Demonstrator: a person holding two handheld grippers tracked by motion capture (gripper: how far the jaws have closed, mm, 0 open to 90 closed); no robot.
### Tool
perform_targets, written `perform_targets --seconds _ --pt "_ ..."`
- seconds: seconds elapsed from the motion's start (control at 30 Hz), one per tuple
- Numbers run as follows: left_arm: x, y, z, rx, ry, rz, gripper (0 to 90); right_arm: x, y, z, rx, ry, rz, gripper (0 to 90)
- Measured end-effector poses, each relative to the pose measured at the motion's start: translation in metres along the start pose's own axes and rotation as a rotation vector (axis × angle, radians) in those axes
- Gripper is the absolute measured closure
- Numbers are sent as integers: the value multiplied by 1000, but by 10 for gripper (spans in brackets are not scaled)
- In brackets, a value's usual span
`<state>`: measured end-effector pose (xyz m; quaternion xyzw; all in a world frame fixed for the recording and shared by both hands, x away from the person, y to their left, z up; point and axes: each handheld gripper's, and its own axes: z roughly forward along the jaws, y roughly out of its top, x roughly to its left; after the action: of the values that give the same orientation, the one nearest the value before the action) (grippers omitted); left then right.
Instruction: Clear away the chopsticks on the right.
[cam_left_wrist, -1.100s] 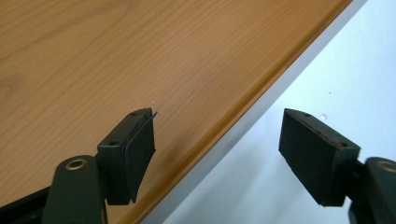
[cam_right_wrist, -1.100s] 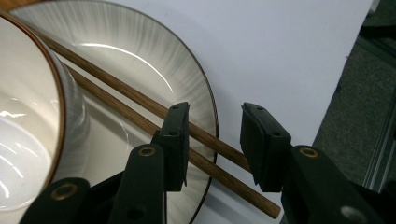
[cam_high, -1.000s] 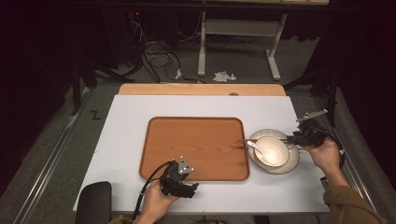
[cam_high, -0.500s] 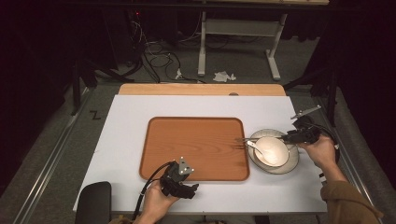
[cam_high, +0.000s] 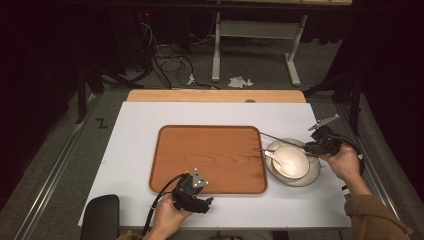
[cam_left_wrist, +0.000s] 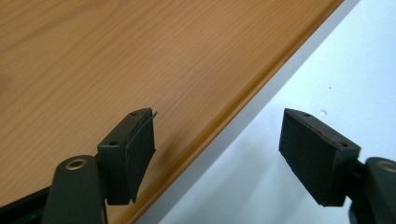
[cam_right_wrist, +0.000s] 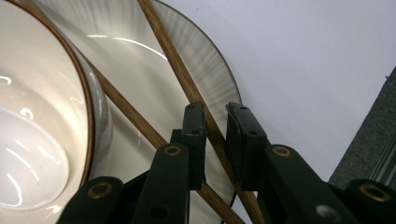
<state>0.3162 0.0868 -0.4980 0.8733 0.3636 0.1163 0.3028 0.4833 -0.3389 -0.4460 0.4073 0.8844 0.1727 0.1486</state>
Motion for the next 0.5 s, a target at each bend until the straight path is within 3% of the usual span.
perform_targets --seconds 0.17,0.3,0.5 --pt "0 1 1 1 -1 -2 268 -1 -1 4 5 32 19 745" --pt "0 0 0 1 1 0 268 2 1 4 17 10 -11 843" --pt "0 1 0 0 1 3 268 4 0 7 19 1 -4 837"
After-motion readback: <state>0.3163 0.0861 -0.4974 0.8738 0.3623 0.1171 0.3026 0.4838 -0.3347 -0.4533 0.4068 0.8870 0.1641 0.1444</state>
